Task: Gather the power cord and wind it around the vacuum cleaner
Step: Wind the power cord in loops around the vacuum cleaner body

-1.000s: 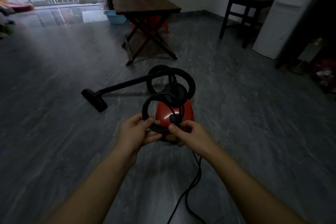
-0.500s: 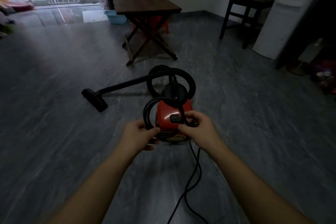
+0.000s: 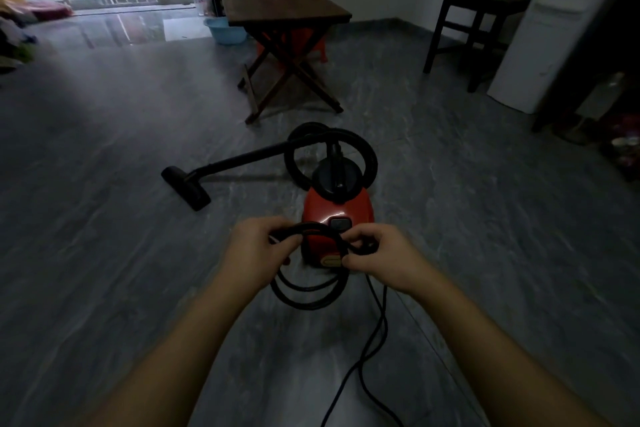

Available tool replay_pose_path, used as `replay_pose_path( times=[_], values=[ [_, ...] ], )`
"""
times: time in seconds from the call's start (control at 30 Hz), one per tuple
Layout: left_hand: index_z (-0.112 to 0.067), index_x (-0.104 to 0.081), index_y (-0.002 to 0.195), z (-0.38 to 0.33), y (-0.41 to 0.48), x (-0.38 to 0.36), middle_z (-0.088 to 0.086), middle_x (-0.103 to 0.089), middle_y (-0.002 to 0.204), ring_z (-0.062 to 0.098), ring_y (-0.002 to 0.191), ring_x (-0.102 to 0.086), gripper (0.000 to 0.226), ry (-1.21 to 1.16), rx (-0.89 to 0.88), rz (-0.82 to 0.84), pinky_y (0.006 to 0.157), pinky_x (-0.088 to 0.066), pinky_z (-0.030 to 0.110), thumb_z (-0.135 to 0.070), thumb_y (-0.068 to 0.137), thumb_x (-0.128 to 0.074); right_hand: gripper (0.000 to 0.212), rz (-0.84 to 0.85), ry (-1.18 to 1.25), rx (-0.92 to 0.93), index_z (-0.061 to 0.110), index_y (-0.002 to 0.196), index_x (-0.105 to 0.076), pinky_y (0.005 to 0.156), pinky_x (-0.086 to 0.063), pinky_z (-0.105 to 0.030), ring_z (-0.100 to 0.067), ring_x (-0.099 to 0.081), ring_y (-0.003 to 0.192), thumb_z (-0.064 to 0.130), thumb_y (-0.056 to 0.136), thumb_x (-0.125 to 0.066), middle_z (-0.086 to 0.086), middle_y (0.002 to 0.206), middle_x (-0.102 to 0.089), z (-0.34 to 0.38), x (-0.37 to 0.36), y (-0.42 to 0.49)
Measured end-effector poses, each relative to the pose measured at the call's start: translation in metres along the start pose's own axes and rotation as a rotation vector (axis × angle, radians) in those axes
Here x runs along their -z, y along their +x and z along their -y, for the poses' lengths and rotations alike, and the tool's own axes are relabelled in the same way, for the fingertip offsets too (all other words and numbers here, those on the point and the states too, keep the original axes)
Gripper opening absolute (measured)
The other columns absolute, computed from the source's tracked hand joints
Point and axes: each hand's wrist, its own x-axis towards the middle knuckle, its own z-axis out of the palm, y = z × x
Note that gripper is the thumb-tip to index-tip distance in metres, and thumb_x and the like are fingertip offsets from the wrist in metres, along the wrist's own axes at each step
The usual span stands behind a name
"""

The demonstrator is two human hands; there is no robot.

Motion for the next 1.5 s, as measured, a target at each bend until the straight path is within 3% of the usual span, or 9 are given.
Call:
replay_pose_path(
  times=[0.17,0.3,0.47,0.6,0.73,0.87,1.0,1.27,1.5],
  values=[
    [-0.025,-0.075,0.091,0.004,0.000,-0.004,-0.003,-0.073,0.071,0.009,0.055,-0.070,0.012,-0.052,0.051,-0.033,0.059,-0.061,0.042,-0.016,0.090,-0.068,0.043,-0.138,0.168,-0.027,0.020,0.107,-0.065,0.069,-0.056,-0.018,-0.012,-0.068,0.087,-0.002,0.073,-0.081,-0.004,0.103,-0.067,0.001,0.000,0.002],
    [-0.025,-0.072,0.078,0.004,0.001,-0.007,0.000,-0.072,0.068,0.013,0.056,-0.072,0.017,-0.124,0.141,-0.059,0.058,-0.061,0.046,-0.014,0.090,-0.066,0.041,-0.151,0.265,-0.048,0.019,0.106,-0.065,0.087,-0.059,-0.034,-0.022,-0.069,0.099,0.002,0.073,-0.082,-0.007,0.109,-0.069,0.001,-0.001,0.003],
    [-0.016,-0.071,0.078,-0.002,0.002,-0.008,0.013,-0.072,0.076,0.022,0.062,-0.073,0.017,-0.260,0.244,-0.078,0.060,-0.060,0.043,-0.007,0.091,-0.064,0.042,-0.160,0.368,-0.062,0.009,0.111,-0.057,0.085,-0.059,-0.037,-0.030,-0.072,0.095,0.001,0.077,-0.079,-0.014,0.108,-0.071,0.005,0.000,0.002],
    [-0.010,-0.071,0.076,-0.003,0.002,-0.009,0.016,-0.072,0.075,0.025,0.062,-0.073,0.017,-0.381,0.289,-0.098,0.059,-0.059,0.041,-0.003,0.091,-0.064,0.034,-0.244,0.359,-0.020,0.011,0.102,-0.058,0.074,-0.059,-0.027,-0.018,-0.071,0.079,0.001,0.077,-0.079,-0.008,0.091,-0.070,0.006,-0.005,0.003],
    [-0.007,-0.074,0.083,-0.003,0.001,-0.012,0.015,-0.073,0.074,0.026,0.064,-0.073,0.011,-0.455,0.304,-0.106,0.054,-0.059,0.034,-0.003,0.090,-0.065,0.032,-0.288,0.297,0.043,0.024,0.100,-0.068,0.075,-0.060,-0.030,-0.010,-0.066,0.073,0.003,0.079,-0.078,-0.001,0.091,-0.069,0.002,-0.010,0.005],
    [-0.012,-0.075,0.084,-0.001,0.001,-0.012,0.009,-0.075,0.075,0.023,0.066,-0.074,0.012,-0.470,0.286,-0.125,0.056,-0.059,0.035,-0.005,0.089,-0.067,0.042,-0.240,0.228,0.080,0.027,0.118,-0.068,0.084,-0.059,-0.031,-0.013,-0.066,0.089,0.007,0.082,-0.076,-0.006,0.107,-0.070,-0.003,-0.012,0.007],
    [-0.021,-0.073,0.081,-0.002,0.000,-0.016,0.006,-0.075,0.077,0.021,0.069,-0.075,0.017,-0.462,0.280,-0.119,0.057,-0.059,0.033,-0.008,0.090,-0.067,0.050,-0.159,0.135,0.109,0.022,0.126,-0.065,0.085,-0.054,-0.016,-0.001,-0.068,0.101,0.007,0.080,-0.078,0.003,0.110,-0.071,-0.002,-0.017,0.003],
    [-0.010,-0.070,0.084,-0.007,0.003,-0.012,0.013,-0.071,0.073,0.026,0.058,-0.070,0.009,-0.479,0.233,-0.107,0.056,-0.060,0.038,-0.004,0.089,-0.067,0.034,-0.151,0.192,0.127,0.019,0.111,-0.069,0.066,-0.049,-0.010,0.010,-0.062,0.064,0.000,0.083,-0.074,0.010,0.086,-0.069,0.009,-0.010,0.000],
    [-0.016,-0.069,0.086,-0.005,0.004,-0.015,0.007,-0.070,0.072,0.028,0.057,-0.071,0.013,-0.511,0.227,-0.156,0.049,-0.056,0.032,-0.006,0.091,-0.063,0.032,-0.119,0.308,0.074,0.015,0.121,-0.070,0.077,-0.056,-0.016,-0.003,-0.070,0.096,0.014,0.089,-0.070,-0.004,0.112,-0.073,0.009,-0.010,0.000]
  ],
)
